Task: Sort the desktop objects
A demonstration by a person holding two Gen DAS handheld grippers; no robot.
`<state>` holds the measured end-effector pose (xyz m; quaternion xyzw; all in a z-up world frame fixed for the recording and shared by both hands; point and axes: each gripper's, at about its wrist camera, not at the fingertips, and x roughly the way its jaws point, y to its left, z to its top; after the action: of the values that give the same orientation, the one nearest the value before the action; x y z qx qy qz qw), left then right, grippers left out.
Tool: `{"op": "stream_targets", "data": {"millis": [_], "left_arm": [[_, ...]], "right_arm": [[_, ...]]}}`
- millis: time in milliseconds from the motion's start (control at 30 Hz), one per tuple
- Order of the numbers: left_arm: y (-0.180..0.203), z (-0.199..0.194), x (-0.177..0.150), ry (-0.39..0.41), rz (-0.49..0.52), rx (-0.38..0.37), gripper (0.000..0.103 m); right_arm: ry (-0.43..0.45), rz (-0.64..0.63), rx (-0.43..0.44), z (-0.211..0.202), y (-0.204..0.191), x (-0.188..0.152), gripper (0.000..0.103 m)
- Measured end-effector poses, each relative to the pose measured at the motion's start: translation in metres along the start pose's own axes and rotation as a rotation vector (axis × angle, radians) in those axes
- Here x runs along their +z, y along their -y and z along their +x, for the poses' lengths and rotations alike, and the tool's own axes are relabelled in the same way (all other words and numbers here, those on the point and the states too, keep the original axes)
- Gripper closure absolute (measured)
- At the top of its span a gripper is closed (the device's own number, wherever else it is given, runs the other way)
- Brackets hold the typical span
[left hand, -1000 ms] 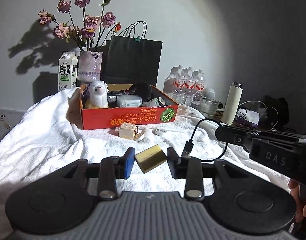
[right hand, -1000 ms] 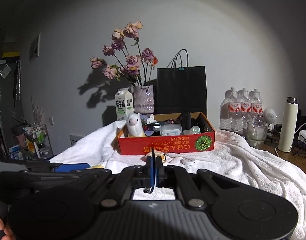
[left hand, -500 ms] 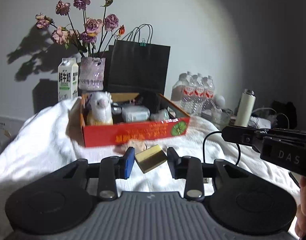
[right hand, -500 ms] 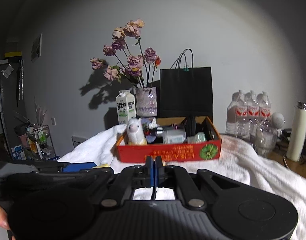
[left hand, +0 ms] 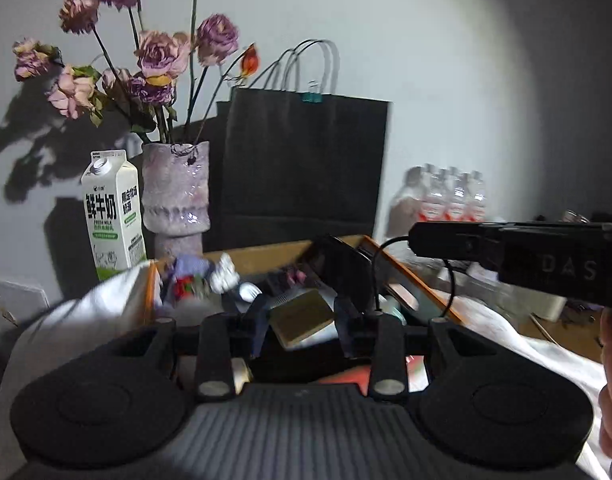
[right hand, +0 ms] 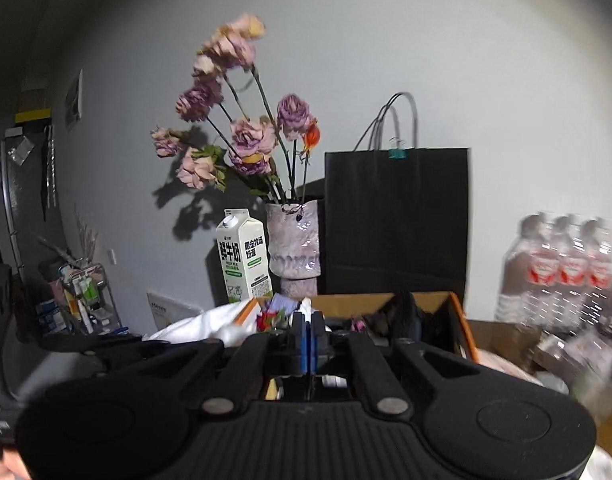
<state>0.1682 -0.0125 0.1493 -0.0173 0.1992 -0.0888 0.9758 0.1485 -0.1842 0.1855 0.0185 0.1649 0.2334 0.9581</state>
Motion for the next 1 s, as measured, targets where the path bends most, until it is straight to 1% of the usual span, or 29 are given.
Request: {"op": "stream_targets", "data": {"millis": [67,167,267,367,400,467,500,533,567,600,667,733,800,833,900,933,1000], "left_arm": [[-0.011,0.021,0.018,-0.014,0.006,0.002,0.067],[-0.029,0.051,0.036,-0.06,-0.019,0.042,0.067],[-0.041,0.074,0.041,-0.108,-0.013,0.026,0.067],[-0.047,0.094,0.039,-0.149,0.029,0.057,0.067],[-0.048,0.101,0.037,-0.171,0.034,0.061,0.067],[-0.053,0.114,0.031,-0.216,0.03,0.055,0.066],[-0.056,0.119,0.027,-0.229,0.021,0.052,0.064],[-0.059,0.122,0.025,-0.236,0.016,0.052,0.063],[-0.062,0.125,0.024,-0.238,0.009,0.057,0.059],[-0.065,0.126,0.023,-0.238,-0.003,0.06,0.054],[-0.072,0.124,0.024,-0.243,-0.049,0.05,0.05],[-0.077,0.122,0.028,-0.248,-0.078,0.039,0.044],[-0.079,0.117,0.033,-0.243,-0.092,0.055,0.034],[-0.079,0.113,0.036,-0.241,-0.094,0.063,0.032],[-0.075,0.106,0.041,-0.246,-0.085,0.082,0.02],[-0.072,0.101,0.042,-0.245,-0.075,0.096,0.017],[-0.066,0.09,0.043,-0.238,-0.053,0.121,0.007]], "right_arm": [[-0.024,0.015,0.017,0.03,0.005,0.016,0.102],[-0.07,0.037,0.066,0.077,0.011,0.037,0.102],[-0.145,0.075,0.103,0.126,0.017,0.043,0.102],[-0.23,0.116,0.118,0.171,0.02,0.034,0.102],[-0.249,0.138,0.118,0.183,0.021,0.029,0.102],[-0.302,0.187,0.145,0.206,0.025,0.02,0.102],[-0.332,0.201,0.146,0.216,0.026,0.016,0.101],[-0.357,0.209,0.146,0.225,0.028,0.013,0.1],[-0.377,0.225,0.147,0.232,0.03,0.01,0.094],[-0.396,0.241,0.135,0.237,0.032,0.007,0.084],[-0.42,0.263,0.102,0.24,0.038,0.007,0.074],[-0.403,0.242,0.082,0.232,0.041,0.009,0.072],[-0.395,0.218,0.052,0.223,0.042,0.015,0.065],[-0.389,0.207,0.037,0.218,0.042,0.017,0.063],[-0.378,0.178,0.003,0.204,0.04,0.023,0.055],[-0.375,0.165,-0.013,0.199,0.04,0.026,0.054],[-0.363,0.135,-0.036,0.187,0.037,0.031,0.053]]}}
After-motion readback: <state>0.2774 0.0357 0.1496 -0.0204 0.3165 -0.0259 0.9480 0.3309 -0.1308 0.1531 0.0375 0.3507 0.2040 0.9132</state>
